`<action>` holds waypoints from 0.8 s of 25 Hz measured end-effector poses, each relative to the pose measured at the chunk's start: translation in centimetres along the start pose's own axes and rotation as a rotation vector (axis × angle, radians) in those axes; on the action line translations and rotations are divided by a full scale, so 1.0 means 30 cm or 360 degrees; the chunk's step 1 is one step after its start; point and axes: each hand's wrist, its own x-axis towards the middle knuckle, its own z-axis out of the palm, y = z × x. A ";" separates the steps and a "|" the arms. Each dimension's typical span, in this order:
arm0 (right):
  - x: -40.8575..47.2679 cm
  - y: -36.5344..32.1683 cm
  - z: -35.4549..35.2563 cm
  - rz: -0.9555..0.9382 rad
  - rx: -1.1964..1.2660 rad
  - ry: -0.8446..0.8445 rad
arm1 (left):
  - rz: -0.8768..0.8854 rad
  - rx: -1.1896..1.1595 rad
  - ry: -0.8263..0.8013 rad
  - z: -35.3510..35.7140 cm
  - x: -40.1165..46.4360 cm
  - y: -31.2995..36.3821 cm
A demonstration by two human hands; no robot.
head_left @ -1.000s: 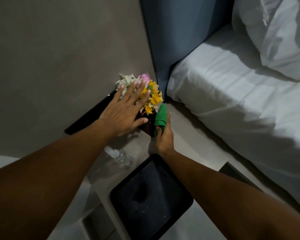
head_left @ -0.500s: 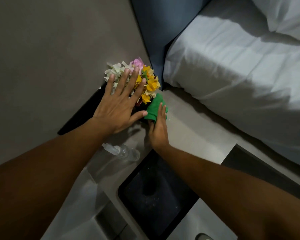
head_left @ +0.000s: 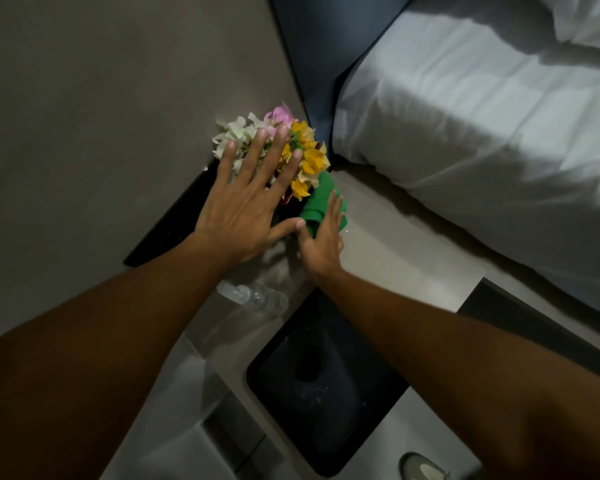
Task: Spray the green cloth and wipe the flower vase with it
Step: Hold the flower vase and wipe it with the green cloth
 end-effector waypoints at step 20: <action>-0.128 0.038 0.096 -0.0167 0.0221 0.0025 | -0.0068 -0.0044 -0.0128 -0.019 -0.003 0.016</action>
